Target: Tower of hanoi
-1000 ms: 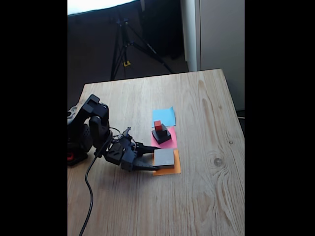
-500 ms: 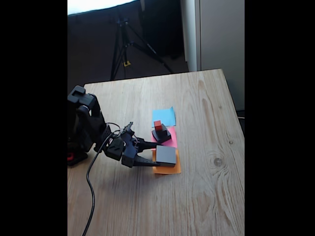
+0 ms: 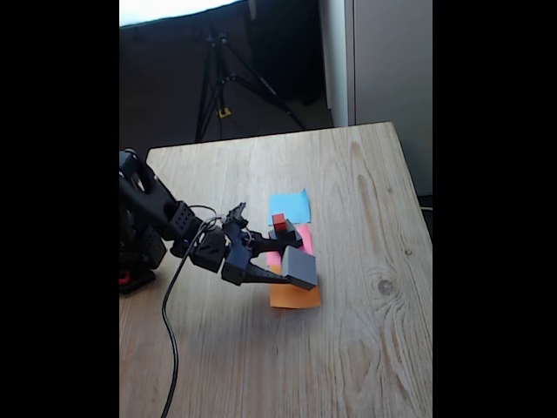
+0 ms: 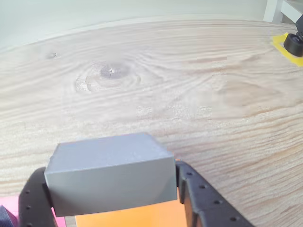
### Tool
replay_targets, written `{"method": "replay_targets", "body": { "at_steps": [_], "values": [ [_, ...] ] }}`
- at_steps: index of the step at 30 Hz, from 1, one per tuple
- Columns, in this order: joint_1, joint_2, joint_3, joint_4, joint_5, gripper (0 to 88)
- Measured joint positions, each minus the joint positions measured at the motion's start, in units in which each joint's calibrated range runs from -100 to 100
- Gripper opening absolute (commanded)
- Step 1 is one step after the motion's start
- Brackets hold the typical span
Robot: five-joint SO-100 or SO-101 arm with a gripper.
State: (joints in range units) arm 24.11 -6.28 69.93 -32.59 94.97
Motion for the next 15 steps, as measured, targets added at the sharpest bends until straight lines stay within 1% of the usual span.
{"method": "replay_targets", "body": {
  "at_steps": [4,7,10,15],
  "values": [
    [0.0,-3.2,-7.4,11.5,-2.1,18.7],
    [0.0,-5.6,-14.6,23.3,-4.2,18.7],
    [-0.2,-8.1,-23.3,36.8,-6.3,18.2],
    [-1.8,-12.1,-40.6,62.7,-9.4,18.0]
  ]
}}
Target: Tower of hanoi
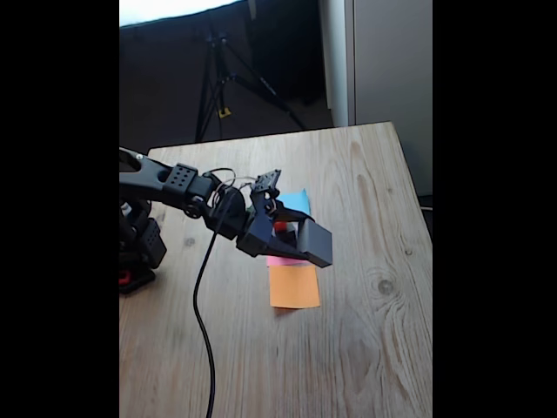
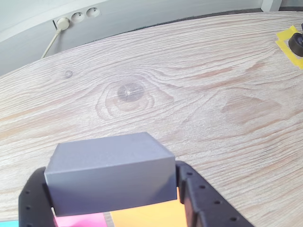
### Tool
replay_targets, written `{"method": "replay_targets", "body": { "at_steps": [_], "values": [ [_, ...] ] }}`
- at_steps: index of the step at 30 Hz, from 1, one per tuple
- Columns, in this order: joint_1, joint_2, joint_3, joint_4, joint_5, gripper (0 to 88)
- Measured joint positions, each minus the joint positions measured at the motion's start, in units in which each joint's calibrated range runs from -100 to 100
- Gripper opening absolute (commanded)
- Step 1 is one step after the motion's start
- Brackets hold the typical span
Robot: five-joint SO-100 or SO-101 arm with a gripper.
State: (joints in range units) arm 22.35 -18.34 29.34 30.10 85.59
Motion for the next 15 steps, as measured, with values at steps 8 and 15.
{"method": "replay_targets", "body": {
  "at_steps": [8,15],
  "values": [
    [-4.2,-4.5,-21.5,25.6,-0.9,17.7],
    [-12.3,-10.7,-29.6,35.7,-2.1,18.0]
  ]
}}
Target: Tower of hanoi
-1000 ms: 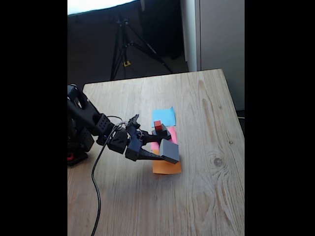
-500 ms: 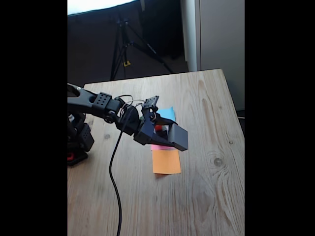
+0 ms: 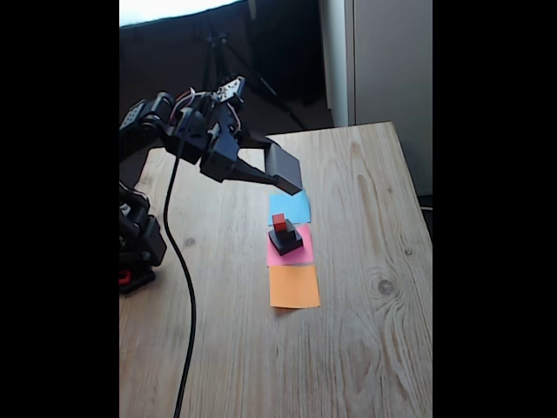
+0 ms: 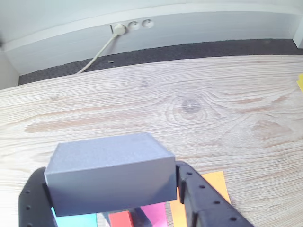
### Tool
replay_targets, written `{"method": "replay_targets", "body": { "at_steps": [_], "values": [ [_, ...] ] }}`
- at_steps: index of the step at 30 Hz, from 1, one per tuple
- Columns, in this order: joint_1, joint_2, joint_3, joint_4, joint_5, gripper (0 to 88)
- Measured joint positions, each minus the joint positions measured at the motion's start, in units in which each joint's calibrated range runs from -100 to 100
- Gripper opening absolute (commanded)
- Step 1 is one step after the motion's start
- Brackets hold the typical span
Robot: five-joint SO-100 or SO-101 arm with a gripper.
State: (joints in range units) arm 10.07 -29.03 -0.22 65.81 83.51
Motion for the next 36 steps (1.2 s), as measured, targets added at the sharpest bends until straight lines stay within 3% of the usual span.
{"method": "replay_targets", "body": {
  "at_steps": [14,21,28,36],
  "values": [
    [-15.5,-7.6,-16.7,17.9,0.0,18.0],
    [-22.0,-8.9,-15.7,19.3,-2.1,17.4],
    [-25.5,-8.9,-0.8,8.3,-2.8,17.9],
    [-26.8,-9.3,21.1,-8.0,4.3,17.7]
  ]
}}
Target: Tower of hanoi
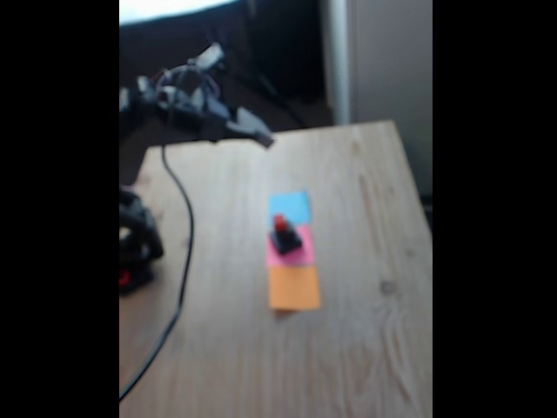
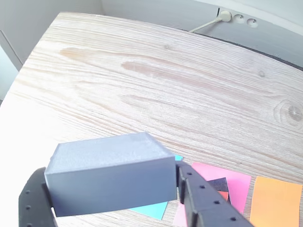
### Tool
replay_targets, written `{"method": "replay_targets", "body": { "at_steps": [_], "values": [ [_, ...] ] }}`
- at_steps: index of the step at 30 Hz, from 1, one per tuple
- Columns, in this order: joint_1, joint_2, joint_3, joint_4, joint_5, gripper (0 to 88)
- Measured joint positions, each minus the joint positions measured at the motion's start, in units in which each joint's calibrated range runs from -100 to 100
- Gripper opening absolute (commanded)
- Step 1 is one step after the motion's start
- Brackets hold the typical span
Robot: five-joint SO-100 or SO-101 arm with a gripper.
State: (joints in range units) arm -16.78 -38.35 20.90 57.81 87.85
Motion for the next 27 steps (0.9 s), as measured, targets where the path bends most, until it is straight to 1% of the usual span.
{"method": "replay_targets", "body": {
  "at_steps": [9,11,18,27],
  "values": [
    [-1.7,-1.4,22.4,-19.0,9.5,17.7],
    [-1.7,-1.4,26.9,-23.5,10.8,17.8],
    [-1.7,2.1,38.9,-39.2,11.3,17.8],
    [-2.7,9.6,47.3,-55.2,11.3,17.8]
  ]
}}
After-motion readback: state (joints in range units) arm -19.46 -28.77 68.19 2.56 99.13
